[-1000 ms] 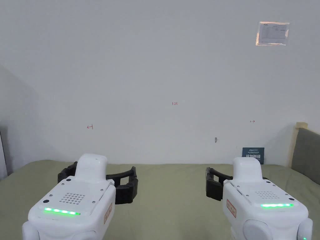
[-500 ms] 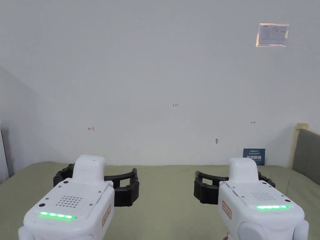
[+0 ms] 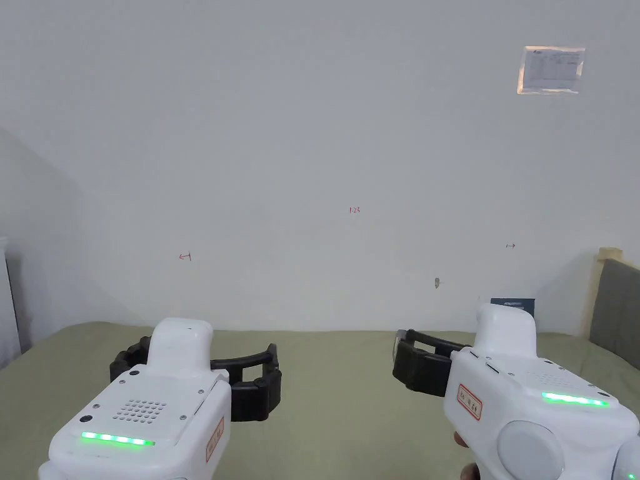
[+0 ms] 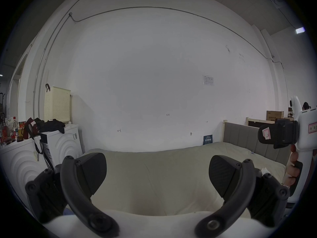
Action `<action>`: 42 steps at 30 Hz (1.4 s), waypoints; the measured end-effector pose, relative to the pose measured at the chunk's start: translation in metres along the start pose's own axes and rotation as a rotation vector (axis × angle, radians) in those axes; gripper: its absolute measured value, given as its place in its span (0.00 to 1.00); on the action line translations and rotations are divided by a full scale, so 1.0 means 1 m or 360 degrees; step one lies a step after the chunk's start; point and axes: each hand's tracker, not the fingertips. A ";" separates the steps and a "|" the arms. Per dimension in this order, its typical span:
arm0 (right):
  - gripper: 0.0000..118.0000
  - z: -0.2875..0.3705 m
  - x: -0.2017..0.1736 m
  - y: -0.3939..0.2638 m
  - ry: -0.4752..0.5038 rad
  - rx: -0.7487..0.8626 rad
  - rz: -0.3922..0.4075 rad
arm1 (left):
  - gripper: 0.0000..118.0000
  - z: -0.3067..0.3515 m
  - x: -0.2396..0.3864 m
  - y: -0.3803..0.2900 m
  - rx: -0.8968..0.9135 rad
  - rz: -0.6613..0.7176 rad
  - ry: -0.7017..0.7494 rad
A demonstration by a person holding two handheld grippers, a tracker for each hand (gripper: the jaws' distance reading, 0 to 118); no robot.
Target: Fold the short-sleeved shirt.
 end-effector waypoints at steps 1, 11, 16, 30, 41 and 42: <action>1.00 0.000 0.000 0.000 0.0020 -0.0006 -0.0005 | 1.00 0.000 0.000 0.000 0.0000 0.0000 -0.0003; 1.00 0.000 -0.001 -0.003 0.0041 0.0002 -0.0047 | 1.00 0.001 0.001 0.000 0.0014 0.0001 -0.0004; 1.00 -0.009 -0.002 -0.009 0.0011 -0.0071 0.0048 | 1.00 0.001 0.002 0.001 0.0014 -0.0005 -0.0005; 1.00 -0.007 -0.009 -0.016 -0.0031 0.0042 0.0191 | 1.00 0.004 0.005 0.002 0.0024 -0.0012 -0.0019; 1.00 -0.004 -0.012 -0.018 -0.0021 0.0060 0.0207 | 1.00 0.005 0.006 0.001 0.0023 -0.0018 -0.0021; 1.00 -0.004 -0.012 -0.018 -0.0021 0.0062 0.0209 | 1.00 0.005 0.006 0.001 0.0023 -0.0016 -0.0020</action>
